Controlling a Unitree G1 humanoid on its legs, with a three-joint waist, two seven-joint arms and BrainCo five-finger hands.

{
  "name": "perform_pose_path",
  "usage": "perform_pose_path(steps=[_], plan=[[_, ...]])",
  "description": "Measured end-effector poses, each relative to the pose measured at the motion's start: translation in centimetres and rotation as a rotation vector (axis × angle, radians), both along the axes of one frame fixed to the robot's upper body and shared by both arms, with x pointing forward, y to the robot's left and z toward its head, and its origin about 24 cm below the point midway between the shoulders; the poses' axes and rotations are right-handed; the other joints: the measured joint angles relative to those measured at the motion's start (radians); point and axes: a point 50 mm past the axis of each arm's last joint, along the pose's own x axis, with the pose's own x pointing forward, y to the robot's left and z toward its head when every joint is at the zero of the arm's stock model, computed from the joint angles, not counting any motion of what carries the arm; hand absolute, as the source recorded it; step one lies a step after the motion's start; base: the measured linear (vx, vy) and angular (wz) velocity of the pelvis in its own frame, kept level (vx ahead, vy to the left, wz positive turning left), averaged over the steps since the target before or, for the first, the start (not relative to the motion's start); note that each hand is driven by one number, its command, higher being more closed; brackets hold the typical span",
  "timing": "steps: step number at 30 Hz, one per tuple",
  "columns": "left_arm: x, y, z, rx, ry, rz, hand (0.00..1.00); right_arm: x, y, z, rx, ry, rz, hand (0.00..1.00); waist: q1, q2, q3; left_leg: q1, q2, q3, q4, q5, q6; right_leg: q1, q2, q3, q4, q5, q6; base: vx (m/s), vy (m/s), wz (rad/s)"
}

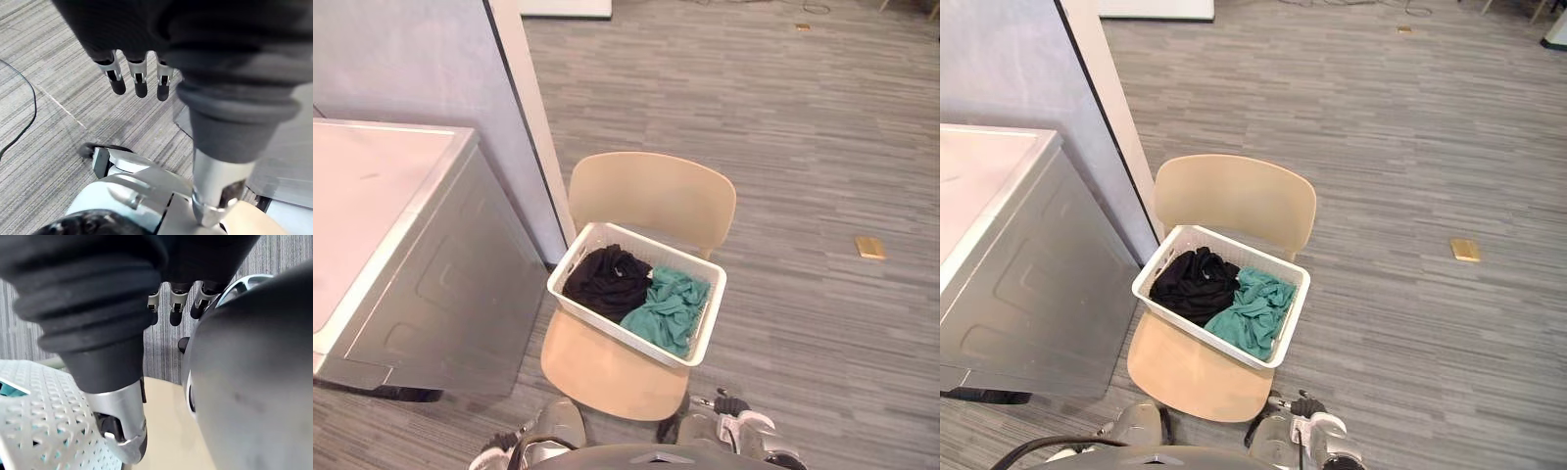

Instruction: Pick up the laundry basket with both hands and put the clothes into the washing machine.

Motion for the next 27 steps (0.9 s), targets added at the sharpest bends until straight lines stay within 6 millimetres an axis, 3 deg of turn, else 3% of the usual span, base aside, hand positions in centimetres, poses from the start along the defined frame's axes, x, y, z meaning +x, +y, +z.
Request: perform_pose_path(steps=[2,3,4,5,6,8,9,10,13,14,15,16,17,18,19,20,21,22,25,27], plan=[[-0.2,0.4,0.0,0.007,0.011,-0.001,0.0,-1.3,-1.0,-0.2,-0.003,0.022,-0.093,0.0,-0.022,-0.003,-0.002,0.076,0.042,0.021,0.033,0.0,0.0,-0.005,-0.035,-0.008,0.013,0.007,0.009,-0.11,0.166,0.31],[-0.1,0.6,0.0,0.012,0.009,-0.003,0.0,-2.3,-1.4,-0.5,-0.004,0.047,-0.15,0.0,-0.039,-0.007,-0.015,0.113,0.072,0.022,0.009,0.007,-0.01,-0.033,-0.062,-0.013,0.021,0.021,0.02,-0.18,0.285,0.49],[0.1,0.6,0.0,0.011,0.007,-0.009,0.0,-2.6,-1.7,-0.5,0.007,0.044,-0.198,0.0,-0.054,-0.006,-0.029,0.137,0.094,0.02,-0.061,0.039,0.003,-0.068,-0.089,-0.02,0.024,0.045,0.03,-0.19,0.312,0.53],[0.2,0.5,0.1,0.011,0.006,-0.019,0.0,-2.7,-1.8,-0.5,0.008,0.048,-0.207,0.0,-0.063,-0.005,-0.041,0.148,0.088,0.005,-0.135,0.044,-0.04,-0.09,-0.101,-0.028,0.026,0.057,0.032,-0.21,0.33,0.59],[0.6,0.5,0.1,0.021,0.003,-0.052,0.0,-3.0,-1.8,-0.7,0.026,0.058,-0.246,0.0,-0.072,-0.009,-0.07,0.172,0.022,-0.007,-0.285,-0.024,-0.137,-0.123,-0.122,-0.034,0.013,0.075,0.043,-0.25,0.342,0.84],[1.6,1.1,0.4,0.052,-0.008,-0.133,0.0,-3.9,-0.7,-1.4,0.075,0.102,-0.277,0.0,-0.095,-0.037,-0.076,0.182,-0.016,0.0,-0.425,-0.08,-0.142,-0.139,-0.13,-0.034,0.023,0.075,0.056,-0.24,0.29,0.95],[2.4,2.0,0.7,0.082,-0.02,-0.172,0.0,-4.5,0.1,-1.8,0.104,0.131,-0.298,0.0,-0.082,-0.076,-0.065,0.207,-0.052,-0.001,-0.469,-0.088,-0.151,-0.133,-0.161,-0.014,0.021,0.115,0.048,-0.2,0.191,0.54],[2.0,2.4,0.7,0.093,-0.008,-0.186,0.0,-5.2,0.8,-2.1,0.126,0.142,-0.327,0.0,-0.061,-0.1,-0.061,0.231,-0.074,0.0,-0.469,-0.085,-0.147,-0.099,-0.179,-0.014,0.009,0.141,0.05,-0.22,0.168,0.31],[0.8,2.4,0.5,0.096,0.02,-0.205,0.0,-6.5,1.5,-2.3,0.142,0.15,-0.357,0.0,-0.056,-0.12,-0.081,0.258,-0.118,0.008,-0.486,-0.087,-0.135,-0.056,-0.211,-0.016,-0.049,0.178,0.066,-0.23,0.124,0.01],[0.6,2.5,0.5,0.1,0.02,-0.205,0.0,-6.5,1.5,-2.2,0.149,0.134,-0.377,0.0,-0.047,-0.14,-0.088,0.255,-0.155,0.032,-0.504,-0.072,-0.11,-0.063,-0.233,-0.02,-0.092,0.19,0.041,-0.18,0.065,-0.22],[0.5,2.4,0.5,0.097,0.021,-0.203,0.0,-6.6,1.5,-2.2,0.148,0.128,-0.38,0.0,-0.046,-0.137,-0.087,0.253,-0.163,0.039,-0.51,-0.067,-0.103,-0.063,-0.238,-0.03,-0.102,0.176,0.03,-0.22,0.068,-0.33],[-0.1,2.2,0.4,0.087,0.033,-0.181,0.0,-6.2,1.3,-2.0,0.139,0.108,-0.373,0.0,-0.047,-0.132,-0.082,0.254,-0.168,0.057,-0.525,-0.055,-0.09,-0.066,-0.238,-0.052,-0.113,0.11,0.009,-0.19,0.065,-0.28],[-0.5,1.7,0.2,0.069,0.042,-0.159,0.0,-6.1,1.0,-1.8,0.128,0.097,-0.37,0.0,-0.052,-0.107,-0.086,0.258,-0.16,0.066,-0.545,-0.042,-0.078,-0.069,-0.228,-0.067,-0.102,0.028,0.007,-0.19,0.071,-0.26],[-1.3,0.8,-0.1,0.038,0.055,-0.106,0.0,-5.9,0.4,-1.6,0.115,0.085,-0.372,0.0,-0.06,-0.077,-0.089,0.26,-0.137,0.076,-0.56,-0.031,-0.076,-0.112,-0.227,-0.028,0.033,-0.017,0.017,-0.12,0.057,-0.1],[-1.5,0.9,-0.1,0.039,0.06,-0.084,0.0,-5.9,0.5,-1.6,0.115,0.08,-0.373,0.0,-0.064,-0.084,-0.09,0.263,-0.128,0.075,-0.561,-0.027,-0.079,-0.127,-0.216,0.007,0.144,-0.022,0.028,-0.07,0.0,0.02],[-1.8,1.4,0.0,0.048,0.065,-0.05,0.0,-6.2,1.3,-1.8,0.133,0.089,-0.383,0.0,-0.059,-0.095,-0.093,0.274,-0.115,0.07,-0.562,-0.023,-0.087,-0.119,-0.163,0.07,0.319,-0.052,0.058,-0.02,-0.05,0.03],[-2.2,1.9,0.1,0.055,0.069,-0.016,0.0,-6.4,1.9,-2.0,0.152,0.097,-0.39,0.0,-0.048,-0.121,-0.103,0.273,-0.113,0.068,-0.556,-0.024,-0.094,-0.099,-0.121,0.106,0.337,-0.157,0.073,-0.01,-0.119,-0.1],[-2.1,2.2,0.1,0.056,0.063,0.012,0.0,-6.1,2.2,-2.0,0.16,0.089,-0.393,0.0,-0.027,-0.137,-0.101,0.271,-0.106,0.062,-0.55,-0.029,-0.102,-0.093,-0.088,0.154,0.318,-0.199,0.107,-0.01,-0.149,-0.08],[-1.3,2.0,0.1,0.037,0.044,0.019,0.0,-6.2,2.4,-2.0,0.166,0.088,-0.391,0.0,-0.022,-0.138,-0.118,0.227,-0.066,-0.018,-0.563,0.013,-0.122,-0.074,-0.012,0.232,0.291,-0.232,0.117,-0.02,-0.17,0.52],[-1.4,1.8,0.1,0.033,0.051,0.015,0.0,-6.2,2.3,-2.0,0.158,0.079,-0.383,0.0,-0.017,-0.131,-0.14,0.212,-0.065,-0.043,-0.622,0.067,-0.113,-0.069,-0.013,0.191,0.262,-0.234,0.104,-0.03,-0.16,0.62]])
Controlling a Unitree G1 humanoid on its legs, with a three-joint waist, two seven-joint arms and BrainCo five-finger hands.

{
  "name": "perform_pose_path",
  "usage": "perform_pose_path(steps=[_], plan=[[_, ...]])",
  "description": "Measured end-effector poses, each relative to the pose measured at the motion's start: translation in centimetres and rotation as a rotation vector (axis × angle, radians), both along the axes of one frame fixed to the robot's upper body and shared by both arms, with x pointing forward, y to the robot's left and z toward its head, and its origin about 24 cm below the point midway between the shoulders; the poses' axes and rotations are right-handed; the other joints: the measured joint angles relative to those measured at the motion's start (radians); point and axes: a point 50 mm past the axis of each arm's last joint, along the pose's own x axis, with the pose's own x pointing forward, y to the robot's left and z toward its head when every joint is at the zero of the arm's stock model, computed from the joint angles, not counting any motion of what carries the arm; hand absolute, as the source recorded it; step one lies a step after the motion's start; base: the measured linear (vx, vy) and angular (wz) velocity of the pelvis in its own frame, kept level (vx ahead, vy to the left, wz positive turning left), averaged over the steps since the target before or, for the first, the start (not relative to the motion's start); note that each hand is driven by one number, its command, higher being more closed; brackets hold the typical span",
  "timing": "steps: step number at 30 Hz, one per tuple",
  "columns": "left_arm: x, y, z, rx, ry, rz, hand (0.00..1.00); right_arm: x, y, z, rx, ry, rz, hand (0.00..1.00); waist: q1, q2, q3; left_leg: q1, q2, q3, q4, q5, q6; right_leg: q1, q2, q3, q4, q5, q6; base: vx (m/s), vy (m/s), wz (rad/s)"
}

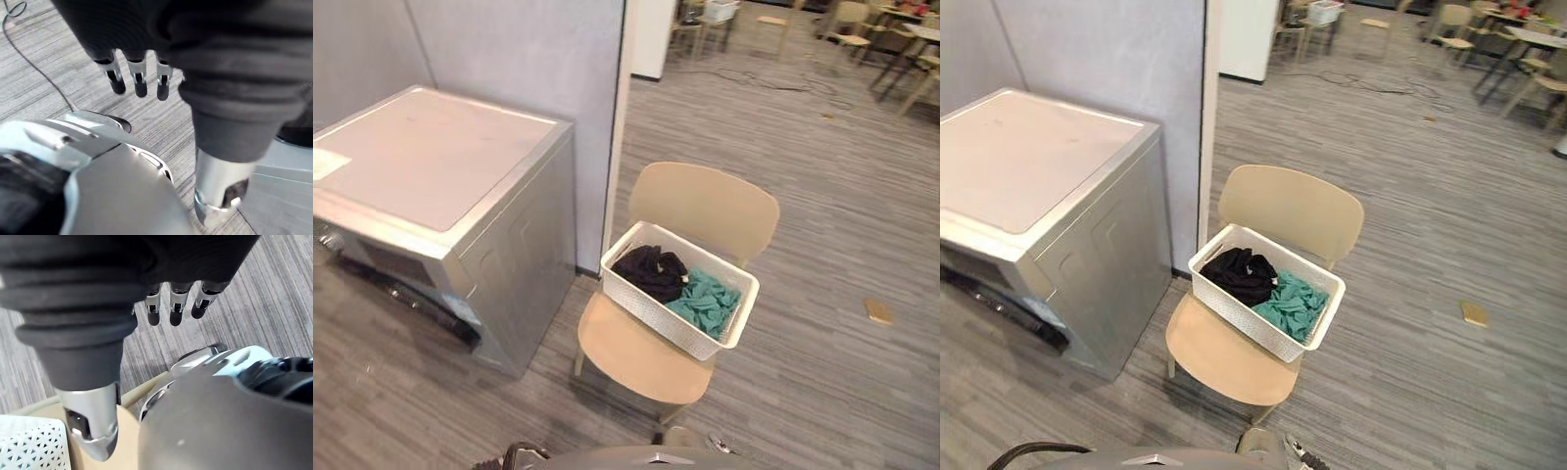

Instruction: Pick up the laundry basket with both hands and put the clothes into the washing machine.

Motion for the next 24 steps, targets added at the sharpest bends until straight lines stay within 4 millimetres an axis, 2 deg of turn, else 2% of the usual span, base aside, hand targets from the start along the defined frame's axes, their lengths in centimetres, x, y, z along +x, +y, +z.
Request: perform_pose_path(steps=[4,9,11,12,13,14,16,19,21,22,24], plan=[[0.1,-0.4,-0.1,-0.002,0.004,-0.013,0.0,0.4,-0.3,0.1,-0.006,-0.008,0.007,0.0,0.002,0.014,-0.021,-0.01,-0.008,0.002,-0.102,0.093,0.056,0.029,0.004,-0.06,-0.073,0.002,-0.016,0.0,-0.083,0.56],[0.1,-0.5,-0.1,0.005,0.005,0.012,0.0,1.7,0.6,0.2,0.007,-0.033,0.051,0.0,0.016,0.016,-0.022,-0.011,-0.017,-0.001,-0.105,0.098,0.056,0.049,0.002,-0.068,-0.091,0.001,-0.016,0.01,0.007,0.16],[0.1,-0.2,0.0,0.016,0.004,0.012,0.0,2.3,0.9,0.2,0.013,-0.047,0.068,0.0,0.014,0.013,-0.013,-0.039,-0.026,-0.016,-0.051,0.095,0.058,0.07,-0.009,-0.073,-0.096,-0.01,-0.016,0.03,0.018,0.55],[0.4,0.2,0.2,0.03,-0.013,0.02,0.0,2.4,1.3,0.2,0.016,-0.047,0.084,0.0,0.007,-0.006,-0.009,-0.096,-0.027,-0.02,0.046,0.079,0.053,0.083,-0.02,-0.078,-0.093,-0.012,-0.018,0.02,-0.013,0.71],[0.7,0.3,0.3,0.034,-0.032,0.029,0.0,2.5,1.3,0.2,0.015,-0.046,0.091,0.0,0.002,-0.01,0.001,-0.128,-0.022,-0.02,0.108,0.067,0.052,0.096,-0.03,-0.097,-0.09,-0.01,-0.01,0.04,0.007,1.08],[1.3,0.3,0.4,0.03,-0.064,0.047,0.0,2.5,1.1,0.2,0.01,-0.045,0.095,0.0,0.001,-0.001,0.023,-0.203,0.001,-0.011,0.242,0.042,0.068,0.12,-0.044,-0.133,-0.069,-0.01,-0.003,0.06,0.03,0.87],[1.4,0.0,0.4,0.018,-0.076,0.07,0.0,2.7,0.7,0.3,-0.004,-0.047,0.094,0.0,0.005,0.009,0.043,-0.228,0.018,0.012,0.295,0.031,0.087,0.137,-0.045,-0.141,-0.064,-0.012,-0.003,0.03,0.083,0.74],[1.4,0.0,0.4,0.015,-0.082,0.1,0.0,2.5,0.5,0.3,-0.006,-0.044,0.064,0.0,0.011,0.007,0.048,-0.238,0.015,0.016,0.233,0.028,0.091,0.133,-0.066,-0.161,-0.075,-0.021,0.002,-0.03,0.063,0.4],[1.2,0.2,0.4,0.024,-0.076,0.123,0.0,2.2,0.8,0.2,0.008,-0.044,0.034,0.0,0.0,0.003,0.05,-0.224,0.015,0.052,0.204,0.014,0.087,0.132,-0.083,-0.181,-0.069,-0.019,0.003,-0.05,0.061,0.33],[0.8,0.0,0.2,0.019,-0.059,0.12,0.0,2.1,0.3,0.2,0.003,-0.039,0.025,0.0,0.001,0.005,0.053,-0.22,0.003,0.052,0.195,0.028,0.065,0.136,-0.083,-0.174,-0.075,-0.012,0.016,-0.06,0.055,0.09],[0.6,0.0,0.1,0.017,-0.046,0.095,0.0,1.7,0.5,-0.1,0.023,-0.011,0.018,0.0,-0.01,0.002,0.042,-0.215,-0.026,0.041,0.132,0.06,0.058,0.147,-0.08,-0.177,-0.133,0.024,0.026,-0.06,0.06,0.11]])
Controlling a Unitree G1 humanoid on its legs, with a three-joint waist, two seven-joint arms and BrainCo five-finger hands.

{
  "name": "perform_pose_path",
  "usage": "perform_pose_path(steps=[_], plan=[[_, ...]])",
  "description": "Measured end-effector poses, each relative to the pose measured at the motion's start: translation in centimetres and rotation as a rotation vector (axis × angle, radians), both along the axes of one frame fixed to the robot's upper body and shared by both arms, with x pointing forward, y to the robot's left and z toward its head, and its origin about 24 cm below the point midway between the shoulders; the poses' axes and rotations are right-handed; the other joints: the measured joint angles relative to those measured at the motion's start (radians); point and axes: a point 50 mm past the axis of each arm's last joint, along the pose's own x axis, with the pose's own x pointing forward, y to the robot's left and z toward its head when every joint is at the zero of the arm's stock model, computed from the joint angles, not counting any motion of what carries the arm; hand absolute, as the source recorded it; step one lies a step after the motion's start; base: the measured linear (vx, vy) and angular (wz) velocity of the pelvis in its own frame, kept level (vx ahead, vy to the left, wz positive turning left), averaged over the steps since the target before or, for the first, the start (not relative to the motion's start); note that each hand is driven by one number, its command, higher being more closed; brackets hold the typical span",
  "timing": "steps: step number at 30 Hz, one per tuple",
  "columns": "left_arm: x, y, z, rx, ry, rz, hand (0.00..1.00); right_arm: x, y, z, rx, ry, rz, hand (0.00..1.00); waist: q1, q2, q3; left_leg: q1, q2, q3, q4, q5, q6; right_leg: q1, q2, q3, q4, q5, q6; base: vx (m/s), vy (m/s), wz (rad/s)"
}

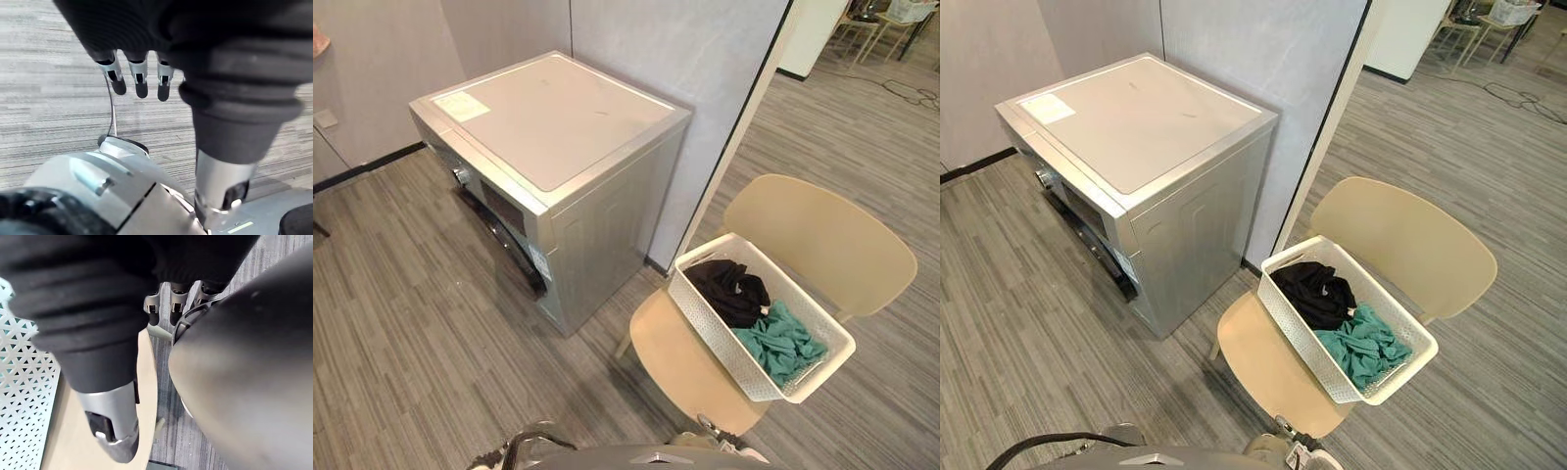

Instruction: Pick up the laundry basket with both hands and put the clothes into the washing machine.

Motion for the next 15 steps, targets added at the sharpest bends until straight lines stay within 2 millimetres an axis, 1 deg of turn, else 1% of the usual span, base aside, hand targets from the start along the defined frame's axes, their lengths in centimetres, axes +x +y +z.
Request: perform_pose_path(steps=[1,2,3,4,5,6,7,8,9,10,11,12,13,14,15], plan=[[0.1,0.1,0.0,0.003,0.001,-0.016,0.0,-0.1,0.1,-0.1,0.006,0.006,-0.003,0.0,-0.002,-0.007,-0.004,0.004,-0.005,-0.002,-0.017,0.008,-0.001,0.008,0.004,-0.005,-0.023,0.015,0.001,-0.04,0.101,0.13],[0.1,0.4,0.0,0.01,0.011,-0.042,0.0,-0.1,0.1,-0.1,0.013,0.013,-0.009,0.0,-0.003,0.005,0.004,0.015,-0.016,-0.003,-0.047,0.025,0.003,0.023,0.007,-0.012,-0.065,0.042,0.005,-0.04,0.114,0.08],[0.3,0.4,0.0,0.014,0.011,-0.066,0.0,-0.1,0.0,-0.2,0.016,0.018,-0.009,0.0,-0.004,-0.01,-0.003,0.015,-0.031,-0.003,-0.058,0.029,0.006,0.028,0.002,-0.013,-0.082,0.055,0.01,-0.05,0.12,0.07],[0.4,0.4,0.1,0.016,0.011,-0.079,0.0,-0.1,0.1,-0.2,0.018,0.021,-0.007,0.0,-0.004,-0.007,-0.001,0.013,-0.041,-0.004,-0.058,0.029,0.008,0.028,-0.004,-0.013,-0.085,0.059,0.013,-0.05,0.111,0.1],[0.6,0.5,0.1,0.022,0.013,-0.114,0.0,0.4,0.1,-0.1,0.021,0.017,0.0,0.0,-0.006,-0.001,0.006,0.009,-0.06,-0.01,-0.053,0.024,0.019,0.028,-0.021,-0.017,-0.083,0.059,0.014,-0.03,0.095,0.14],[0.8,0.5,0.1,0.024,0.012,-0.132,0.0,0.6,0.0,-0.1,0.018,0.014,0.003,0.0,-0.006,-0.009,0.006,0.005,-0.07,-0.018,-0.046,0.02,0.026,0.032,-0.031,-0.021,-0.082,0.059,0.016,-0.04,0.135,0.31],[1.2,0.6,0.2,0.034,0.012,-0.177,0.0,0.7,0.0,-0.1,0.014,0.013,0.009,0.0,-0.01,-0.008,0.014,-0.004,-0.099,-0.033,-0.033,0.001,0.046,0.037,-0.06,-0.029,-0.072,0.054,0.024,-0.02,0.166,0.32],[1.3,0.6,0.2,0.038,0.009,-0.198,0.0,0.8,-0.2,0.0,0.006,0.013,0.02,0.0,-0.009,-0.015,0.019,-0.005,-0.124,-0.035,-0.027,-0.009,0.058,0.038,-0.086,-0.03,-0.064,0.05,0.029,-0.01,0.19,0.34],[1.4,0.7,0.3,0.043,0.008,-0.217,0.0,0.8,-0.5,0.1,-0.012,0.017,0.05,0.0,-0.01,-0.025,0.025,-0.002,-0.16,-0.047,-0.015,-0.024,0.077,0.043,-0.12,-0.029,-0.045,0.051,0.02,0.03,0.218,0.29],[1.7,0.4,0.2,0.04,0.006,-0.244,0.0,1.3,-0.9,0.3,-0.035,0.004,0.084,0.0,-0.015,-0.009,0.041,0.001,-0.171,-0.058,0.01,-0.054,0.087,0.03,-0.141,-0.004,0.036,0.061,-0.038,0.02,0.194,0.28],[1.7,0.1,0.2,0.034,0.007,-0.25,0.0,1.7,-1.0,0.5,-0.051,-0.012,0.095,0.0,-0.017,-0.01,0.052,0.005,-0.173,-0.061,0.017,-0.061,0.093,-0.002,-0.148,0.038,0.096,0.09,-0.081,0.03,0.268,0.25],[1.7,0.2,0.2,0.037,0.007,-0.261,0.0,2.7,-1.0,0.9,-0.072,-0.053,0.121,0.0,-0.023,0.009,0.057,0.028,-0.166,-0.062,0.007,-0.065,0.1,-0.061,-0.141,0.118,0.203,0.17,-0.182,0.02,0.228,0.08],[1.8,0.1,0.2,0.036,0.005,-0.272,0.0,3.3,-0.7,1.1,-0.078,-0.08,0.145,0.0,-0.024,0.012,0.069,0.056,-0.159,-0.063,-0.003,-0.069,0.107,-0.104,-0.13,0.185,0.273,0.223,-0.182,0.08,0.229,-0.03],[1.9,0.3,0.3,0.044,0.001,-0.279,0.0,3.8,-0.3,1.2,-0.072,-0.1,0.171,0.0,-0.023,0.007,0.076,0.072,-0.151,-0.063,-0.005,-0.075,0.114,-0.146,-0.098,0.249,0.352,0.2,-0.128,0.11,0.109,-0.11],[1.8,0.6,0.3,0.052,0.007,-0.287,0.0,4.2,0.9,1.2,-0.044,-0.123,0.186,0.0,-0.021,-0.009,0.078,0.089,-0.136,-0.063,-0.014,-0.077,0.116,-0.19,-0.024,0.292,0.423,0.118,-0.081,0.13,0.054,-0.07]])
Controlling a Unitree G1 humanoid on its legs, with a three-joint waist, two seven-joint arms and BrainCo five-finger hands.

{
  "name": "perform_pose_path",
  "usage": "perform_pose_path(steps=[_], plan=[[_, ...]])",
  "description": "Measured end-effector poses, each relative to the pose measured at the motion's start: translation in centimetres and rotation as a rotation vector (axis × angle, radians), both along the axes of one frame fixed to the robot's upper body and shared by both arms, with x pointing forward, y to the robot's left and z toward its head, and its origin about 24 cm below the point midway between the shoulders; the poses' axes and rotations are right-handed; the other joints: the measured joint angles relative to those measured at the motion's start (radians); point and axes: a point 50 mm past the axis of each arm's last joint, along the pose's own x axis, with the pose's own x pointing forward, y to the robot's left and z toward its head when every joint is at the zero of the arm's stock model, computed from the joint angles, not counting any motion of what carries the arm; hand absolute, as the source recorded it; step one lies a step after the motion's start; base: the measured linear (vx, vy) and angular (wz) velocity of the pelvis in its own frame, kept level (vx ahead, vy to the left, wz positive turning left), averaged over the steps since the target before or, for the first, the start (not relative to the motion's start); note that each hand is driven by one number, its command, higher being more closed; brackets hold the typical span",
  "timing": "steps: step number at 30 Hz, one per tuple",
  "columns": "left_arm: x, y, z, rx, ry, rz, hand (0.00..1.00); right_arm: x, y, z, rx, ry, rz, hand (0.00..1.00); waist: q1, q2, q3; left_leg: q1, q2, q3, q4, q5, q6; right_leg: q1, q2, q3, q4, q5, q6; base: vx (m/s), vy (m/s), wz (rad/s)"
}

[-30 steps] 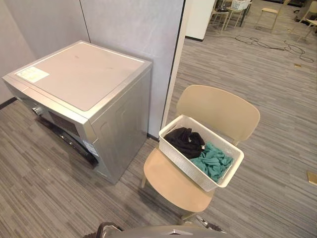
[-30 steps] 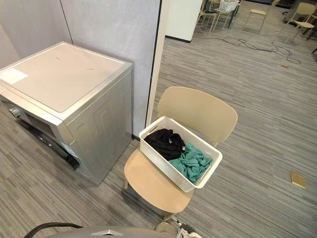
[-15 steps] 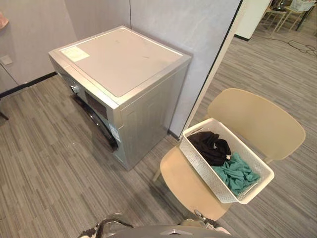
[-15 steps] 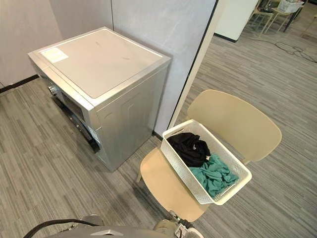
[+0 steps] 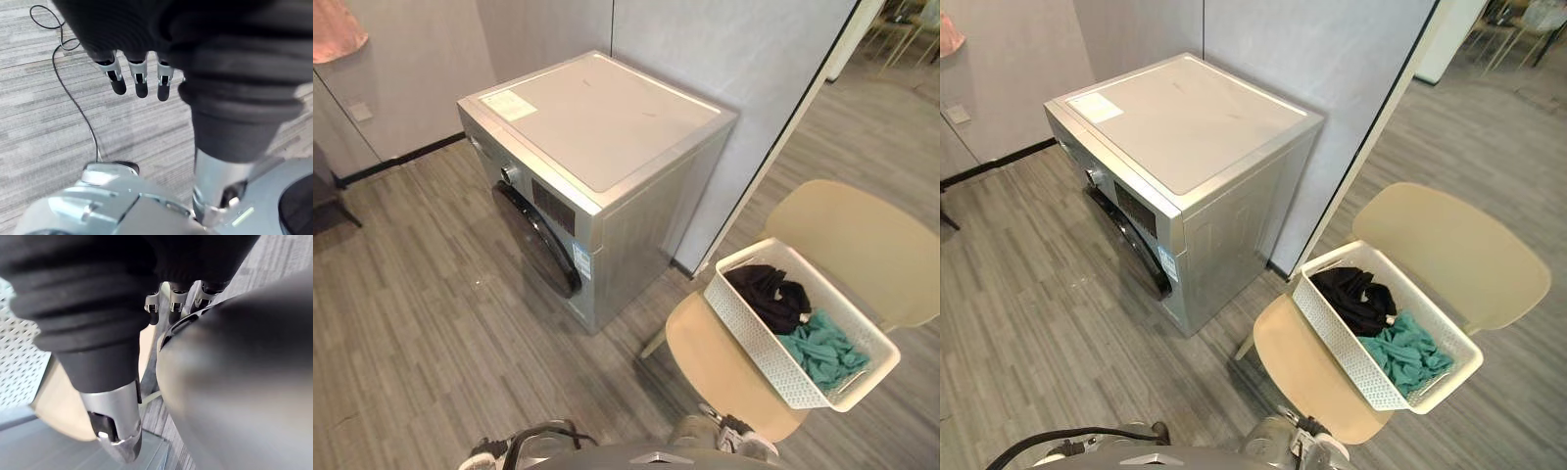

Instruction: Pick up the laundry basket with both hands and put the clothes into the washing machine.

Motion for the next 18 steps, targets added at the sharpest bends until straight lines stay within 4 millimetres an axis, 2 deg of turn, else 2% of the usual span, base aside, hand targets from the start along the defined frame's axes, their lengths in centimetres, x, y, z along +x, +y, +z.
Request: perform_pose_path(steps=[2,3,4,5,6,7,9,11,15,18], plan=[[0.3,0.1,0.1,0.006,-0.005,-0.011,0.0,0.7,0.8,0.3,0.016,-0.039,0.049,0.0,0.0,-0.005,-0.001,0.02,0.01,-0.002,-0.024,0.0,0.002,-0.037,0.135,0.01,-0.049,-0.106,0.037,0.14,-0.024,0.1],[0.3,0.0,0.0,-0.001,-0.005,-0.007,0.0,0.7,0.8,0.3,0.014,-0.037,0.059,0.0,0.0,-0.005,-0.001,0.032,0.0,0.0,-0.036,0.005,0.003,-0.029,0.173,0.005,-0.15,-0.123,0.029,0.19,-0.06,0.25],[0.2,0.0,0.0,-0.003,-0.006,0.009,0.0,0.5,0.8,0.2,0.014,-0.034,0.06,0.0,0.001,-0.004,-0.005,0.03,-0.01,-0.003,-0.033,0.005,-0.004,-0.013,0.208,0.025,-0.281,-0.11,0.01,0.2,-0.079,0.36],[0.1,0.1,0.0,-0.003,-0.007,0.031,0.0,-0.1,0.9,0.0,0.019,-0.019,0.053,0.0,0.0,-0.013,-0.01,0.027,-0.028,-0.018,-0.031,-0.006,-0.017,0.013,0.217,0.045,-0.402,-0.035,-0.023,0.17,-0.081,0.39],[0.0,0.3,0.0,-0.002,-0.007,0.045,0.0,-0.3,1.0,0.0,0.025,-0.016,0.046,0.0,0.0,-0.025,-0.016,0.03,-0.036,-0.027,-0.03,-0.013,-0.021,0.026,0.213,0.046,-0.433,-0.011,-0.023,0.25,-0.139,0.48],[0.0,-0.5,-0.1,-0.024,-0.007,0.057,0.0,-0.2,0.7,0.1,0.015,-0.019,0.046,0.0,0.001,0.009,-0.024,0.039,-0.014,-0.047,-0.035,-0.017,-0.031,0.053,0.229,0.021,-0.45,-0.009,-0.02,0.23,-0.12,0.44],[-0.4,-1.5,-0.4,-0.055,-0.001,0.092,0.0,-0.6,-0.2,0.0,-0.009,0.0,0.056,0.0,0.017,0.047,-0.052,0.051,0.012,-0.051,-0.071,-0.015,-0.048,0.084,0.256,-0.003,-0.515,-0.011,-0.024,0.25,-0.123,0.29],[-0.8,-1.9,-0.5,-0.069,0.005,0.116,0.0,-0.7,-0.6,0.0,-0.023,0.008,0.057,0.0,0.019,0.061,-0.063,0.076,0.025,-0.054,-0.117,0.002,-0.066,0.114,0.271,-0.022,-0.548,-0.007,-0.028,0.19,-0.093,0.21],[-1.0,-2.0,-0.6,-0.071,0.012,0.119,0.0,-0.7,-0.4,0.0,-0.018,0.007,0.056,0.0,0.026,0.063,-0.08,0.11,0.021,-0.065,-0.178,0.029,-0.068,0.151,0.276,-0.039,-0.596,0.003,-0.03,0.07,0.0,0.13],[-1.4,-1.5,-0.5,-0.058,0.023,0.12,0.0,-0.3,0.4,0.0,-0.003,-0.004,0.084,0.0,0.026,0.044,-0.088,0.109,0.009,-0.065,-0.194,0.042,-0.057,0.167,0.276,-0.033,-0.651,0.037,-0.025,0.0,0.056,-0.03]])
